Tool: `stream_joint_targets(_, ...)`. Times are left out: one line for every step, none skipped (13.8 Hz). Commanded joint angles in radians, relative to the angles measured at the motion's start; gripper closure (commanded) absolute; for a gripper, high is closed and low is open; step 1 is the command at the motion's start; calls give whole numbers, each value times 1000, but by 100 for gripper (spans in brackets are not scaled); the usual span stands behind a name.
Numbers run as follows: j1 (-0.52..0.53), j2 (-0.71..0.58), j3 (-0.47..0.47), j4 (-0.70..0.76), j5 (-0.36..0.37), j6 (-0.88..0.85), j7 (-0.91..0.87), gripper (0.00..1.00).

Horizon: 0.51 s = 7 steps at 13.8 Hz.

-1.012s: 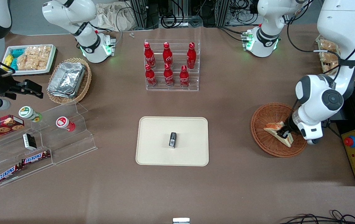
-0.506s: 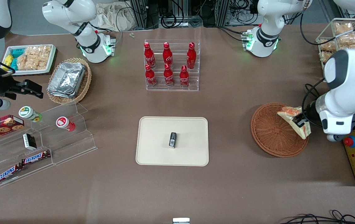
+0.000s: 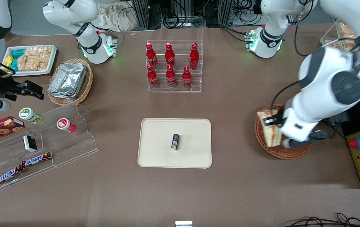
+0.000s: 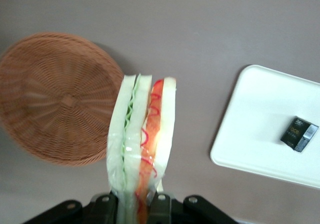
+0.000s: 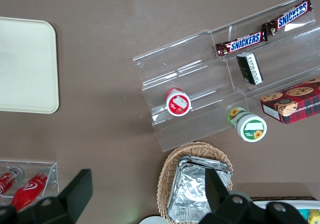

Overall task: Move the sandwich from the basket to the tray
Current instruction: 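Carry the sandwich to the white tray beside the black box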

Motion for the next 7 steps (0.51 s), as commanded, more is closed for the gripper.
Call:
stream_joint_targets(-101, 208, 5, 192, 28, 17, 8, 100)
stream_joint_targets(-126, 264, 5, 224, 37, 40, 0, 100)
stream_joint_targets(-149, 302, 6, 233, 37, 75, -15, 100)
stream_joint_targets(-172, 336, 8, 234, 39, 124, -40, 100)
stream_joint_targets(-191, 362, 8, 234, 39, 155, -66, 100)
stream_joint_targets(-218, 387, 9, 234, 48, 170, -90, 100)
stream_joint_targets(-238, 408, 9, 234, 72, 193, -109, 100)
